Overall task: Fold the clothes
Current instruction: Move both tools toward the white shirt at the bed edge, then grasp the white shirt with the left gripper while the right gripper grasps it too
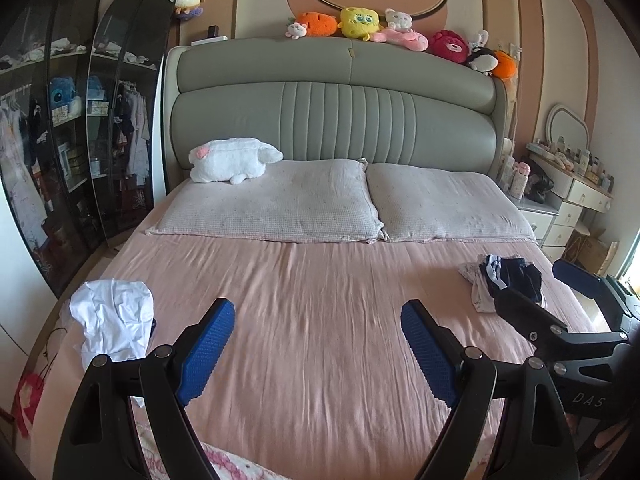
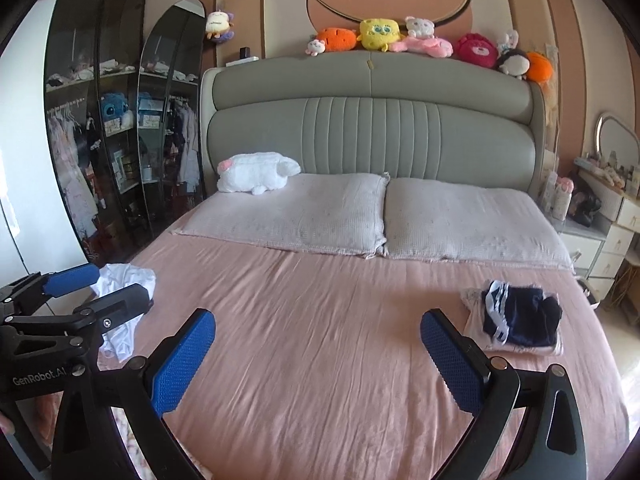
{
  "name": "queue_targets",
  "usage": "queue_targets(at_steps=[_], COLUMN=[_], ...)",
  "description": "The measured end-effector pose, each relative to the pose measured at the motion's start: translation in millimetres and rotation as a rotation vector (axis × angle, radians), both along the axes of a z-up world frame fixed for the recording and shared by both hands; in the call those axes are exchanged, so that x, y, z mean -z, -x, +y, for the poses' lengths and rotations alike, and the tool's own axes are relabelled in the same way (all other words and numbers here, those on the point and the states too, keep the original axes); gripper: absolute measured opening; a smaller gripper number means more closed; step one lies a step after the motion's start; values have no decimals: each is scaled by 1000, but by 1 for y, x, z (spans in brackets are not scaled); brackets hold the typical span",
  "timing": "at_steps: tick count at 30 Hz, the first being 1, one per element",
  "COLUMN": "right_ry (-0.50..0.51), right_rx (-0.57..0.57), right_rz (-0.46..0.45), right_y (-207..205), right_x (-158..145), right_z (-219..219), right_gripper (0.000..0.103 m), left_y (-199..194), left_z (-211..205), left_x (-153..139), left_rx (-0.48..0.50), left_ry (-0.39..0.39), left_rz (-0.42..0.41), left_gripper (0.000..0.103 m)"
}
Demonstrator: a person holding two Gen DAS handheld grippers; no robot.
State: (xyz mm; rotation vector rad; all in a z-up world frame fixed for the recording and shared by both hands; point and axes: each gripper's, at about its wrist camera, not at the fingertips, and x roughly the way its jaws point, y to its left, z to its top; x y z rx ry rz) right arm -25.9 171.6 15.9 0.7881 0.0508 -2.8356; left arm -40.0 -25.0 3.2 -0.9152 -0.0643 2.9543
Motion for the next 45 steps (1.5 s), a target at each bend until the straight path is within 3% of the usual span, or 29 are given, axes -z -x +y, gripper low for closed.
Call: queue_targets(at_steps=[8,14,19,26,32,37,38,40,41,42,43,45], right_ry=[86,108,21,-74,-121,-120,-94,-42,-30,-23,-16,-2], right_rx=[-119,-230,-342,-497,-629,-725,-732,-745,-750,-755,-760,-769], right_rz=[-65,-163,-239,-357,-462,-576,-600,-647,-648,-642,-635,-622], right_y=[62,110,146,188,215,225,227,230,229,227,225,220], right_x=[-4,17,60,138,206,259,266,280,280,278,275,270], right_z=[-40,-114,-194,-311,-411,-466,-470,-476,-476,-474,-473,-469], right_gripper=[102,102,102,102,102,102,102,87,64,52,50,35], left_y=[43,75,85,94,112,129,131,136,140,143,145,146], left_z=[-57,-136,-221,-327,-375,-402,-404,-401,-397,-390,-383,-373], left_x=[-3,33,74,150,202,237,241,246,245,242,237,224], left_rx=[-109,-245,-418,-596,-655,-657,-636,-575,-550,-537,-520,-486], left_ry=[0,-41,-68,-124,-173,-226,-252,-283,-273,-231,-201,-193], left_rz=[3,-71,-143,-304,-387,-435,-435,-442,-444,-444,-442,-425], left_gripper=[86,85,85,85,85,84,79,33,25,22,17,15])
